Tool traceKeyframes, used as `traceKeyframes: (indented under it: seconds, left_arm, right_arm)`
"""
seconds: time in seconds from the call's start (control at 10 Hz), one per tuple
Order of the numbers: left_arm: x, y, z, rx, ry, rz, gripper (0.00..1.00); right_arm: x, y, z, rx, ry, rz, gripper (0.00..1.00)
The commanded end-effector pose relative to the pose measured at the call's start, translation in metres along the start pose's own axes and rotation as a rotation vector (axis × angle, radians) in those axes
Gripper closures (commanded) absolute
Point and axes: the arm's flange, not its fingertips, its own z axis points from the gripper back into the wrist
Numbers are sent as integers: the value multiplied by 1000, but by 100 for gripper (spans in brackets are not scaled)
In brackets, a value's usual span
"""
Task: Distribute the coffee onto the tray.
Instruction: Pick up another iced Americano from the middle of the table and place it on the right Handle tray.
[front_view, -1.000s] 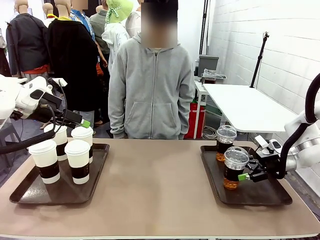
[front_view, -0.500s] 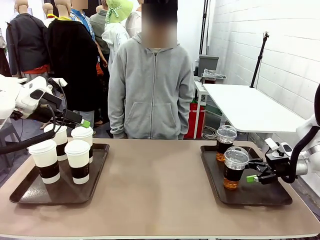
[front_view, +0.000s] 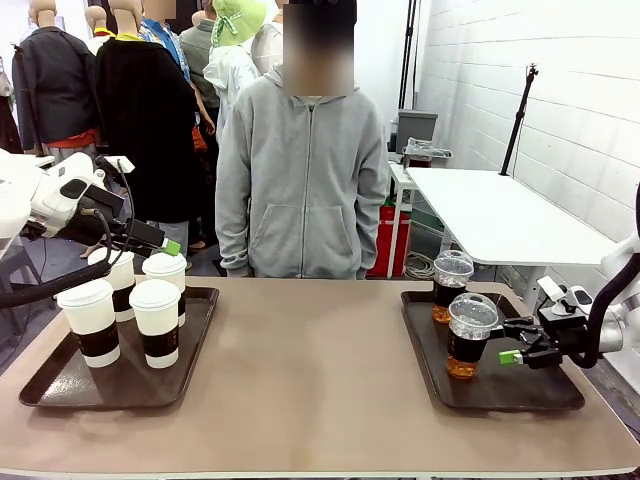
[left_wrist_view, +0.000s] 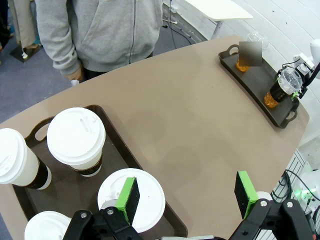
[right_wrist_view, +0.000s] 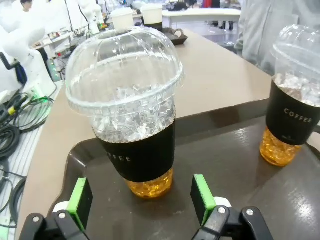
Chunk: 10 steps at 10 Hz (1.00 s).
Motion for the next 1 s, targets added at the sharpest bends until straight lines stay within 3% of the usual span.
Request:
traceKeyframes:
  seconds: [0.0,0.9]
  left_arm:
    - [0,4,-2,-18,-12,-17,0]
    - [0,4,-2,-18,-12,-17,0]
  right_arm:
    - [-1,1,3,-5,-2,-3,0]
    - [-1,1,3,-5,-2,-3,0]
